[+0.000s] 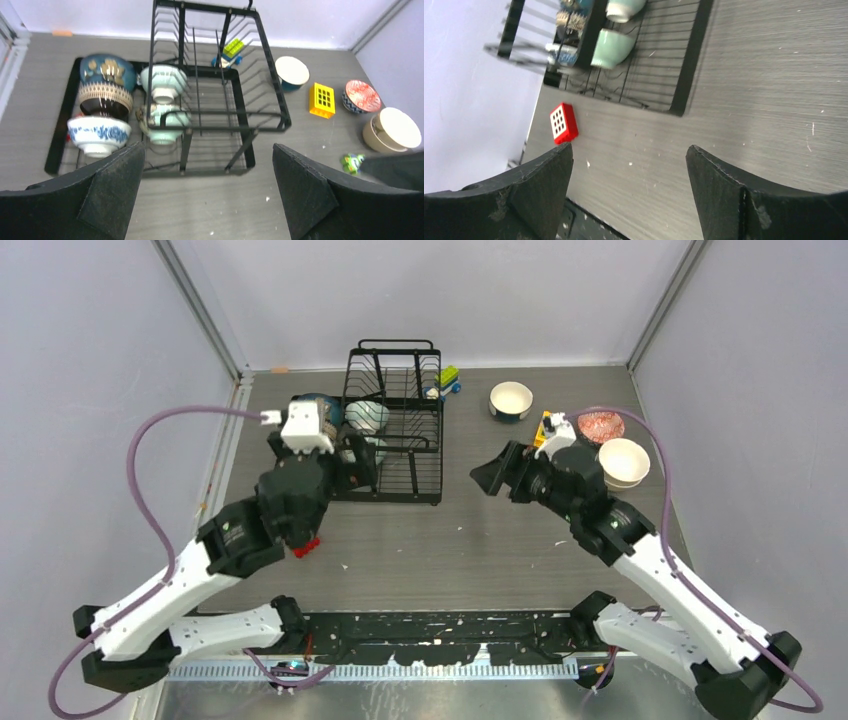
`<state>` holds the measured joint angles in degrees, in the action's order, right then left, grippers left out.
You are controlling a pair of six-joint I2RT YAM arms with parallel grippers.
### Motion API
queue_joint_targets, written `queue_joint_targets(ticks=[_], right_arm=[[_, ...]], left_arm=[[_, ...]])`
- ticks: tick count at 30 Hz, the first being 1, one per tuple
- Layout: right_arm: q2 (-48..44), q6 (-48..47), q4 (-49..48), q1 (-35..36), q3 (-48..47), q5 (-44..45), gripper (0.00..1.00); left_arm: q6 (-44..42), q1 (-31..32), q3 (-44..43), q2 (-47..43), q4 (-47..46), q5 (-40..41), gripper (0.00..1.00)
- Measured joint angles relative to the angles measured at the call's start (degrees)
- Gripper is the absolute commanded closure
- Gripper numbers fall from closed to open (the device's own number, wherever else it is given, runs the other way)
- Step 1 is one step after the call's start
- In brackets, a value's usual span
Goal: Unload the bowls from the dish rack
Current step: Adjust the dish rack at the center of the board.
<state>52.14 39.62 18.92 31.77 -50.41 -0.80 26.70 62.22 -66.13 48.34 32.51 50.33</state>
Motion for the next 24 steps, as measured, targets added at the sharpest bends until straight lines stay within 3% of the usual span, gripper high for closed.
queue_joint_targets(ticks=[6, 14, 20, 24], right_arm=[[-7.8, -4.4, 2.5, 8.1, 5.1, 3.6, 0.13], [-12.7, -4.8, 5.1, 8.3, 13.5, 6.0, 0.12], [-18.9, -3.6, 3.7, 8.3, 18.6, 8.2, 0.15], [-16.2, -3.2, 0.2, 8.3, 20.7, 7.5, 0.15]], left_arm=[[-5.0, -14.1, -11.7, 12.5, -0.1, -10.8, 0.00], [0.5, -38.4, -16.0, 16.5, 2.3, -27.2, 0.01], [11.5, -56.1, -1.5, 11.4, 2.4, -40.7, 0.03], [15.4, -58.9, 6.8, 8.6, 4.9, -45.4, 0.03]])
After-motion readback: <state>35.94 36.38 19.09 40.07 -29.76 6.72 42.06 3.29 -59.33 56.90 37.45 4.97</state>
